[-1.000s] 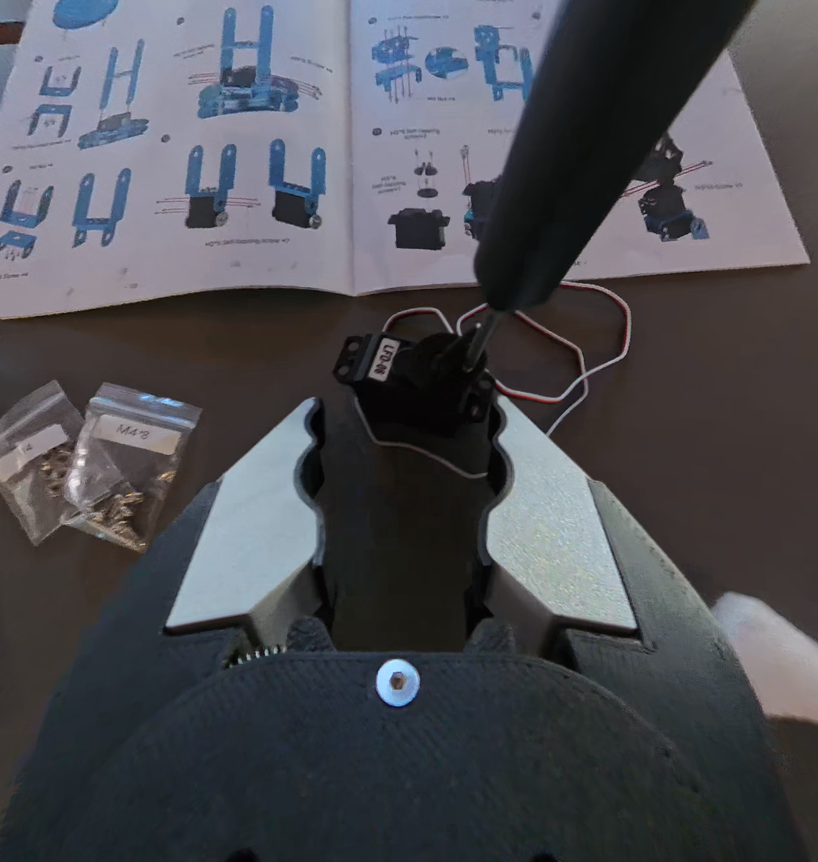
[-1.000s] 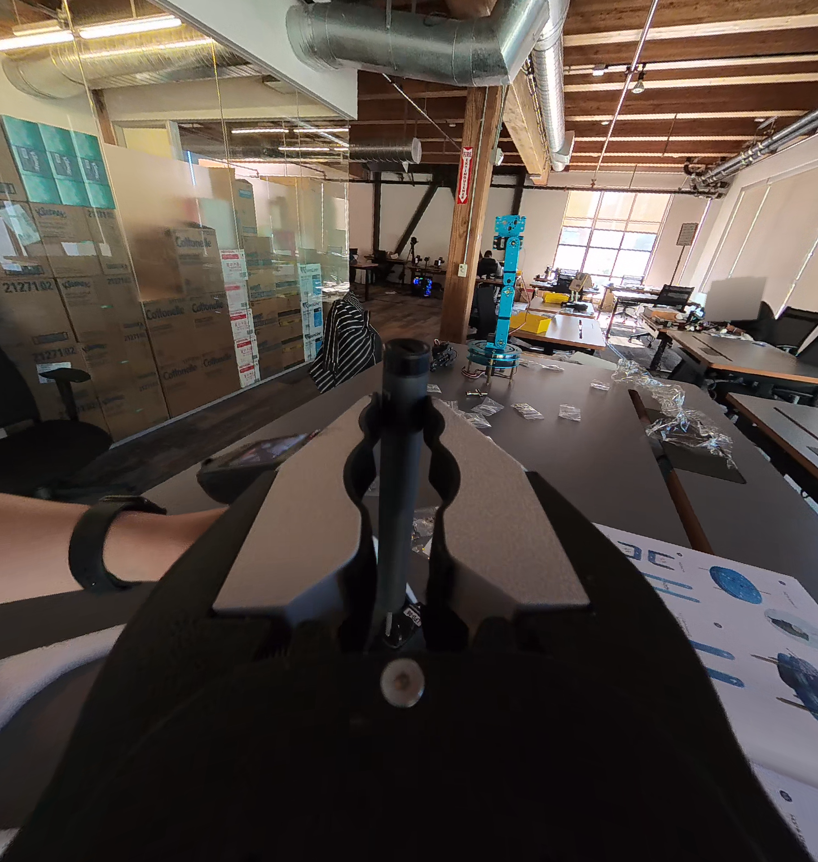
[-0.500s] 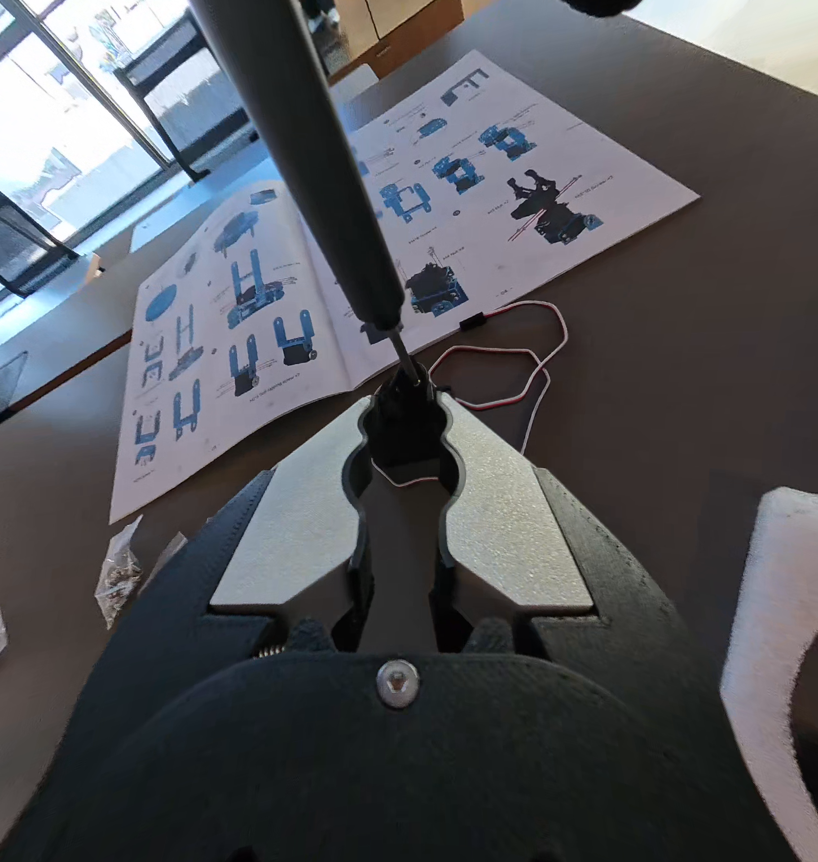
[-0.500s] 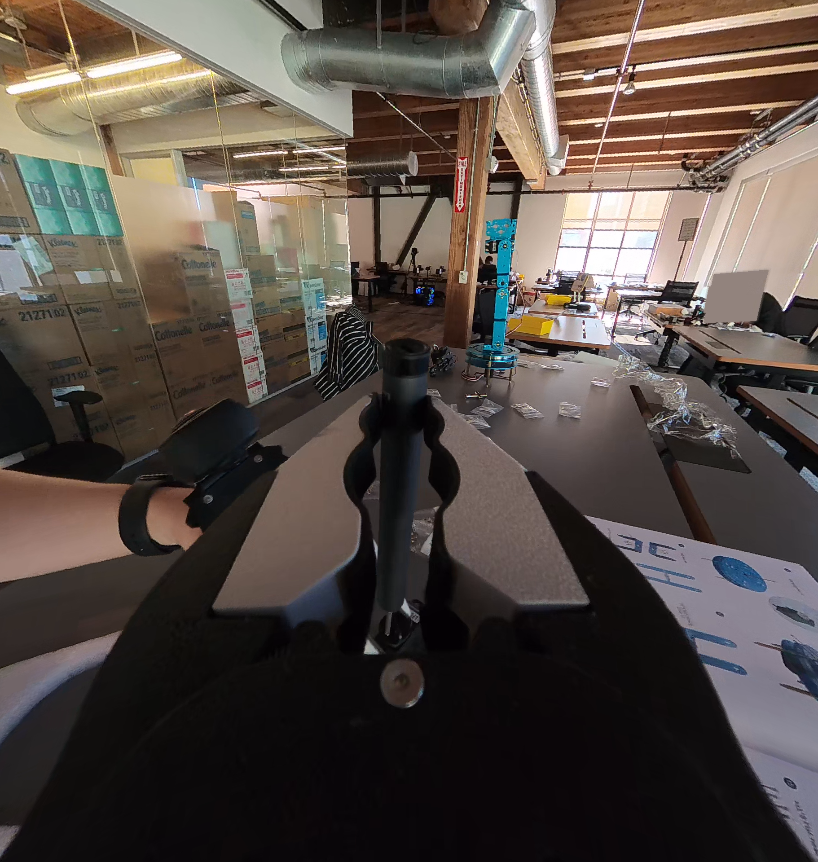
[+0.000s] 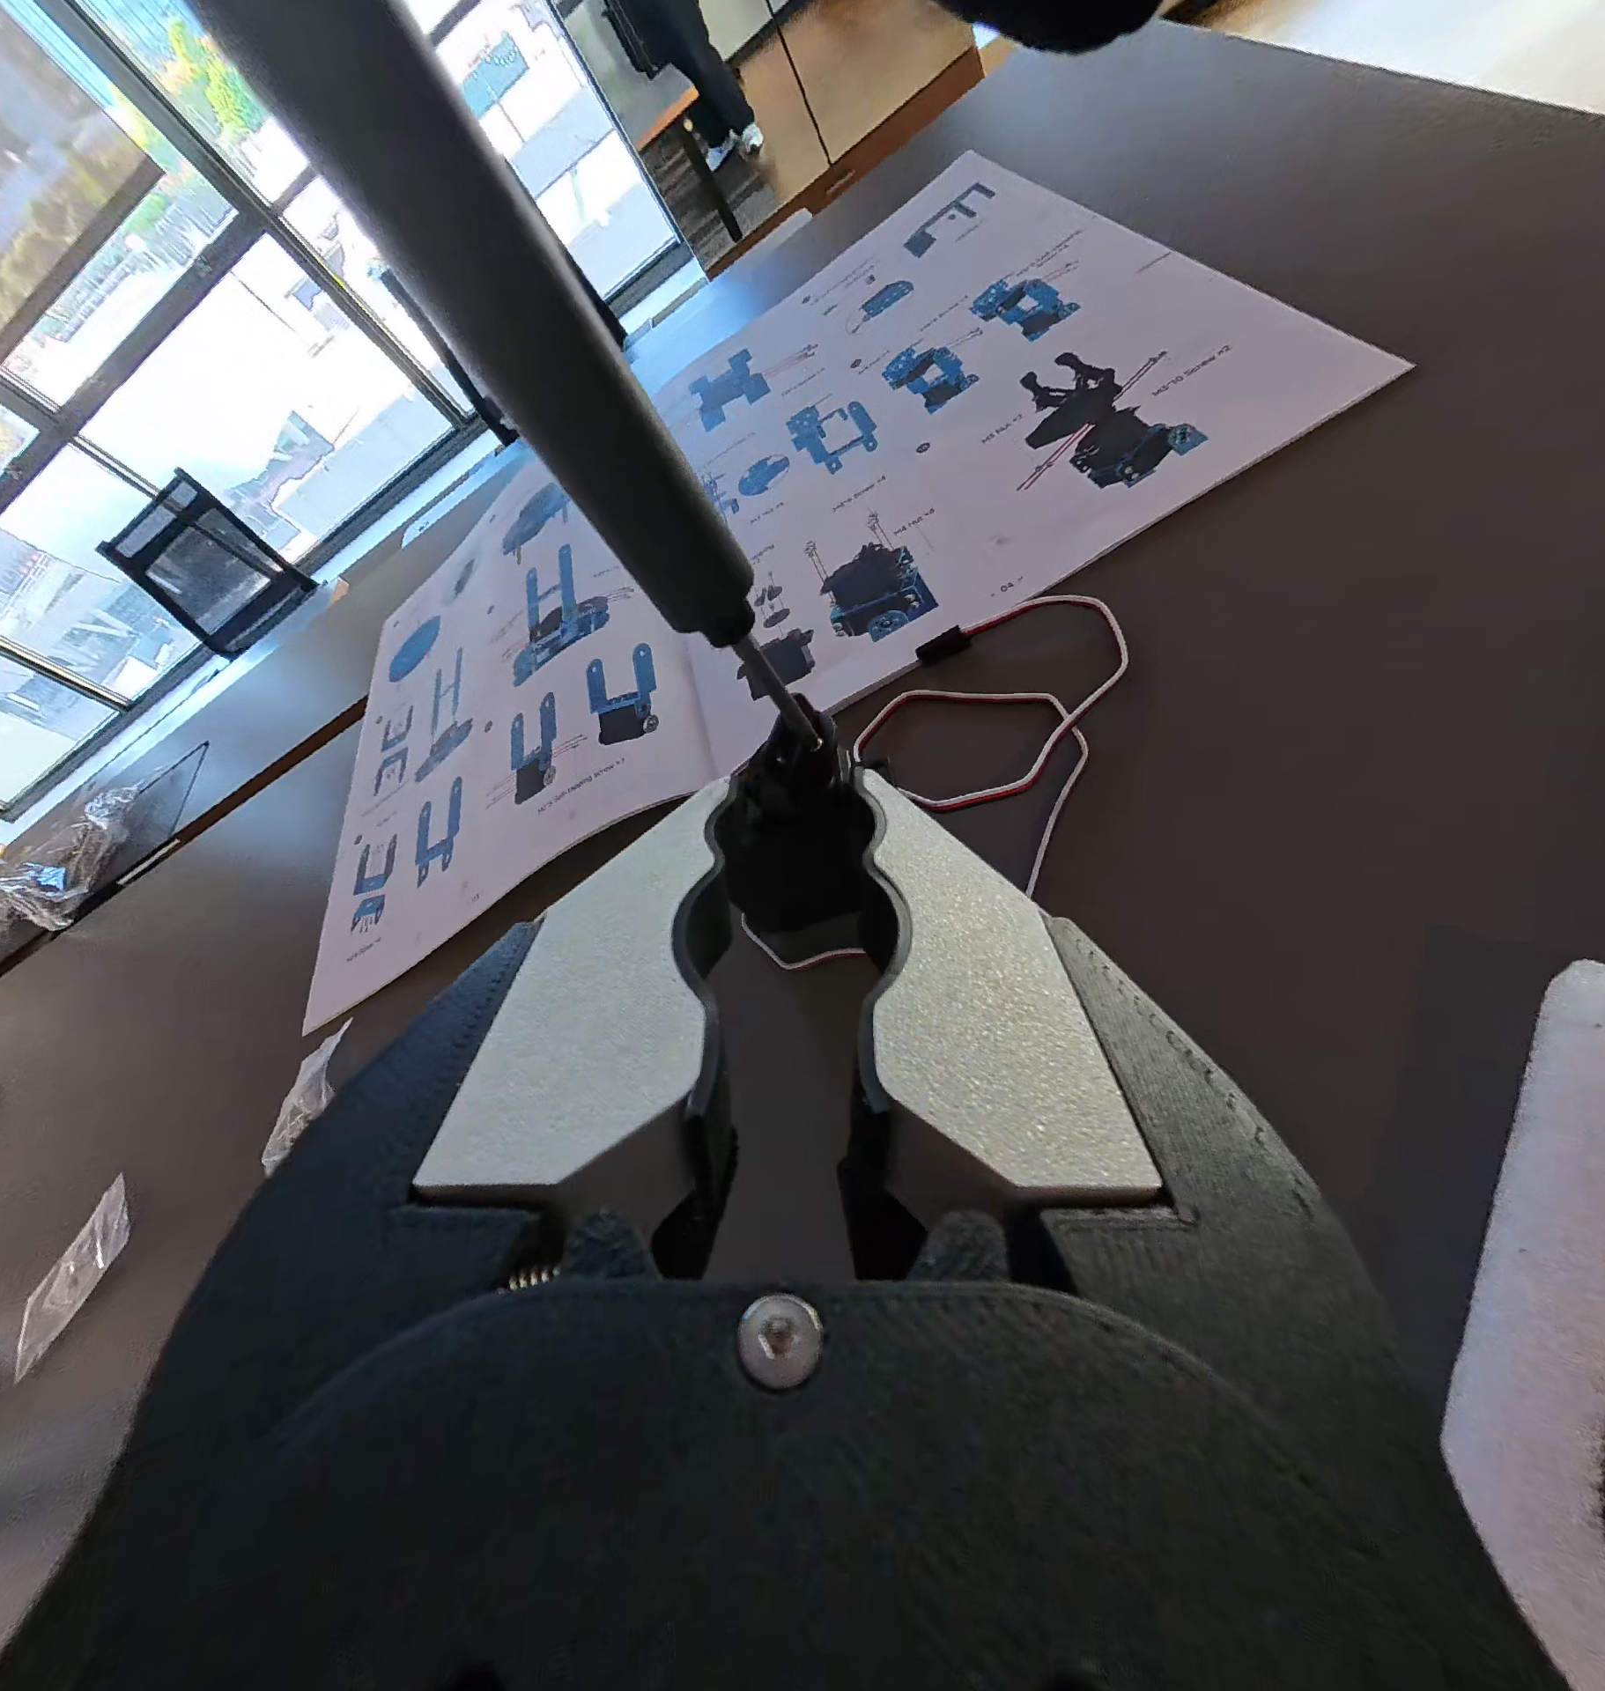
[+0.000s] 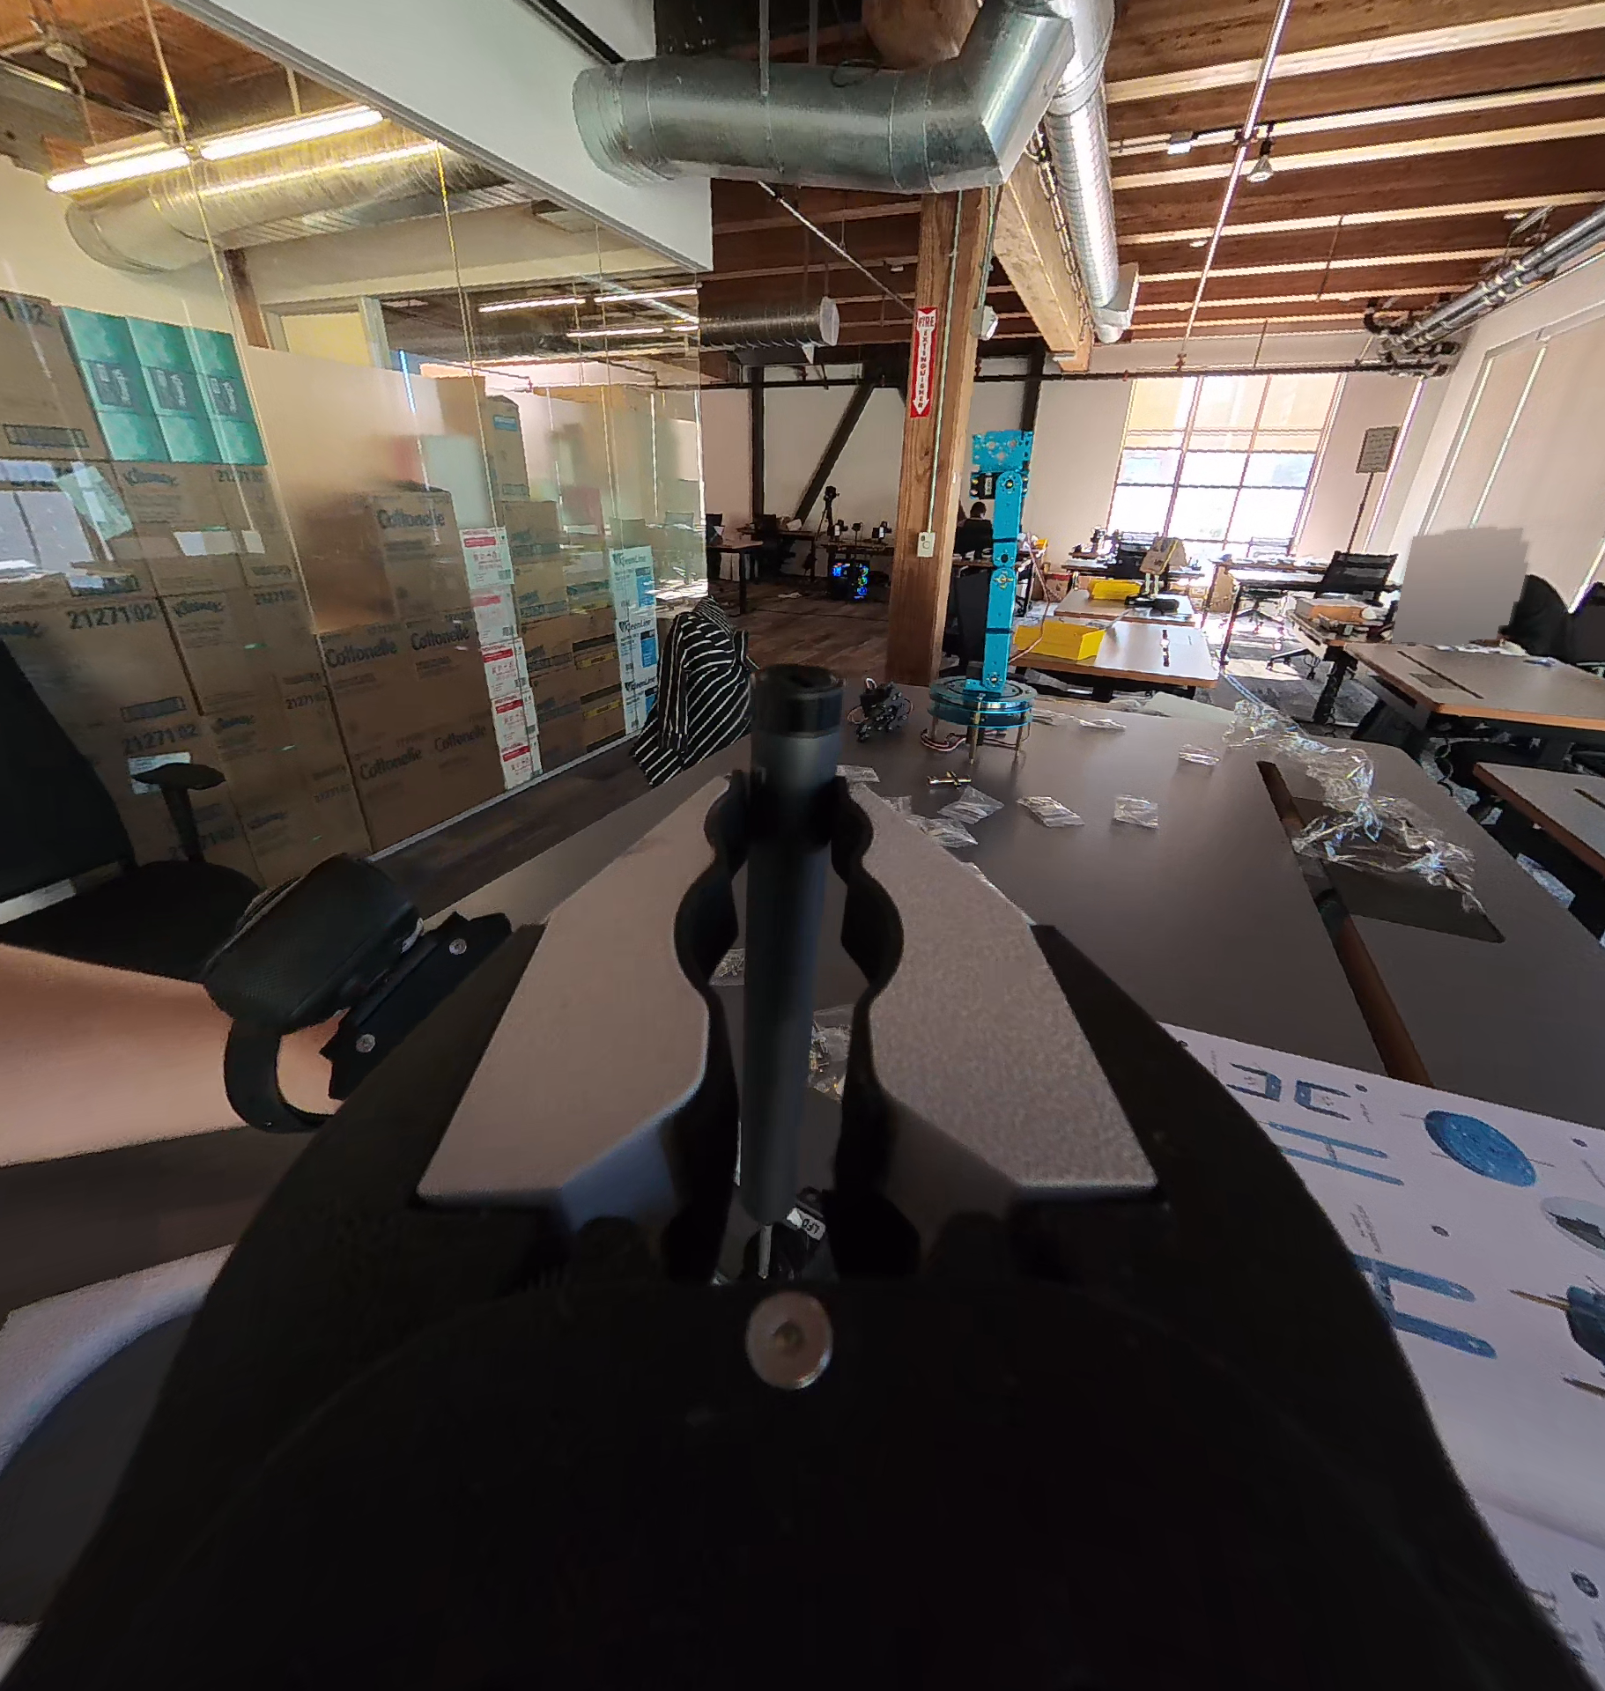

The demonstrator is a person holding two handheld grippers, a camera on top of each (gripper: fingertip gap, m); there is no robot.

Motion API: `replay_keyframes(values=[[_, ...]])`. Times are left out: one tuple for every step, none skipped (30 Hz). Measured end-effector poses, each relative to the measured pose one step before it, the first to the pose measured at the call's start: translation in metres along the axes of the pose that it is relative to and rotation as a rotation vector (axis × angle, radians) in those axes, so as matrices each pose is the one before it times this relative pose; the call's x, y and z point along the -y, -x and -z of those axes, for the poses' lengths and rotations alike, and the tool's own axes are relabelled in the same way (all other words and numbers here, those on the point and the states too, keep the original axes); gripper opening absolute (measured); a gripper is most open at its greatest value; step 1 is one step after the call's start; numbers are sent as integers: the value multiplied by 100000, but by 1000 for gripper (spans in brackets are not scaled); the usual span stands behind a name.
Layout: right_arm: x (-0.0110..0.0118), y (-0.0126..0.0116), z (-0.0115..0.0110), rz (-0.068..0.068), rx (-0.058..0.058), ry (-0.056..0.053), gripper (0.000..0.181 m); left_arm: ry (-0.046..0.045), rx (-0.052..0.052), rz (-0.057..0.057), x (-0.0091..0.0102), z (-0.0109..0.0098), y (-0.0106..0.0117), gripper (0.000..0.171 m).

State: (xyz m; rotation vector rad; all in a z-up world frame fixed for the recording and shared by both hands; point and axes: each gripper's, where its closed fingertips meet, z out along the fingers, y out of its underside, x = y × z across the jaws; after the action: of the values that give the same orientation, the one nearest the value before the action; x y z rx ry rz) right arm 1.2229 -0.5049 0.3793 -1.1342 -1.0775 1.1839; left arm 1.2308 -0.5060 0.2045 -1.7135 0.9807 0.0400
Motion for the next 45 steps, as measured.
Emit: replay_keyframes(values=[[38,60,-58,626,579,105,16,-207,-112,675,-30,-12,32,21],[195,173,-51,702,1249,-805,16,-258,-264,830,-26,-19,30,21],[400,242,-33,781,1626,-1745,16,-614,-623,793,0,-1,-8,20],[472,198,-44,930,1272,-1675,15,-479,-633,728,-32,10,-3,20],[411,55,-41,1375,303,-630,15,-314,-467,831,-38,39,17,20],[401,52,-14,1582,336,156,16,-388,-437,836,-23,62,-10,21],[487,127,68,590,886,515,16,-300,-423,991,-17,101,-11,20],[641,258,171,-905,1574,575,15,-169,-396,1185,-16,143,-13,20],[663,486,245,-1469,2800,1327,15,-553,-229,937,52,226,21,23],[510,816,289,-570,4204,2805,15,-1432,137,803,198,357,82,26],[210,1162,254,1277,5235,4541,15,-1909,625,1318,321,498,207,26],[-255,1314,182,1860,4855,7161,15,-1818,930,1972,319,601,307,26],[-566,1247,73,3125,2943,8397,15,-1639,800,2203,244,680,348,26],[-760,1172,-40,4665,977,9075,15,-1405,506,2116,103,693,330,25],[-951,1134,-144,6447,-452,9894,15,-544,121,1875,-136,638,288,23],[-1260,1204,-313,6861,-120,11589,15,1007,-308,1363,-428,529,243,23],[-1509,1272,-573,6032,914,12729,15,2219,-50,527,-640,424,268,22],[-1522,1391,-911,4118,2354,11723,15,2343,554,-245,-661,291,324,22],[-1502,1472,-1235,2538,3612,10633,16,1779,557,-425,-574,169,284,21],[-1469,1330,-1483,2482,3322,9858,15,1111,79,-15,-404,50,168,21],[-1266,1195,-1570,2242,3182,8231,16,491,-358,511,-212,-48,59,21],[-864,839,-1481,1884,1775,5831,16,-15,-703,728,-57,-122,-61,21],[-711,338,-1250,2239,-735,5424,16,-300,-961,464,40,-204,-163,22],[-538,275,-991,1546,-314,4630,16,-432,-1266,-4,73,-274,-242,24],[-267,292,-764,-433,978,3246,15,-290,-1665,-69,45,-322,-298,28],[-30,67,-566,-1231,546,1937,16,230,-2223,286,-37,-358,-339,33],[186,-116,-435,-772,-325,312,16,1252,-2227,324,-134,-356,-270,35],[83,-35,-423,-1120,676,735,16,1221,-1828,21,-61,-319,-185,39],[-100,-19,-450,-1674,1255,2035,16,275,-1957,-163,75,-272,-210,42],[-142,-101,-477,-1623,772,1899,16,148,-1798,-91,113,-239,-163,42],[-78,-39,-463,-580,1096,1289,16,884,-1030,-92,2,-246,-37,43],[32,96,-439,539,1653,24,17,1305,-809,-85,-60,-226,1,46],[65,145,-431,249,1778,-669,17,1212,-981,475,-48,-200,-15,48],[34,9,-399,-1408,1174,-850,17,964,-929,1228,-13,-160,-18,48],[1,70,-328,-1932,1935,-1210,17,315,-995,1585,43,-112,-51,49],[13,155,-190,-1710,2886,-2214,18,-406,-790,1702,91,-71,-54,49],[-17,76,91,-1845,2910,-3147,19,-643,-369,1711,68,-31,-37,50],[39,-295,479,-3386,1677,-4679,19,-399,-271,1490,58,-34,-64,51],[310,-352,903,-4231,2646,-7170,22,28,181,1025,32,-27,-30,52],[677,-232,1277,-3986,4185,-9810,28,282,736,546,99,-42,55,53],[988,-536,1540,-3314,2471,-11681,28,113,651,338,207,-72,23,54],[1096,-1276,1634,-2266,-1775,-12072,26,-295,288,642,311,-131,-26,55],[890,-2018,1482,-872,-5701,-10325,15,-740,-267,1046,409,-216,-99,57],[535,-2231,1037,1861,-5961,-7885,8,-967,-769,1171,386,-311,-149,57],[43,-2005,482,2769,-4121,-5876,7,-256,-277,1138,201,-381,-16,57]])
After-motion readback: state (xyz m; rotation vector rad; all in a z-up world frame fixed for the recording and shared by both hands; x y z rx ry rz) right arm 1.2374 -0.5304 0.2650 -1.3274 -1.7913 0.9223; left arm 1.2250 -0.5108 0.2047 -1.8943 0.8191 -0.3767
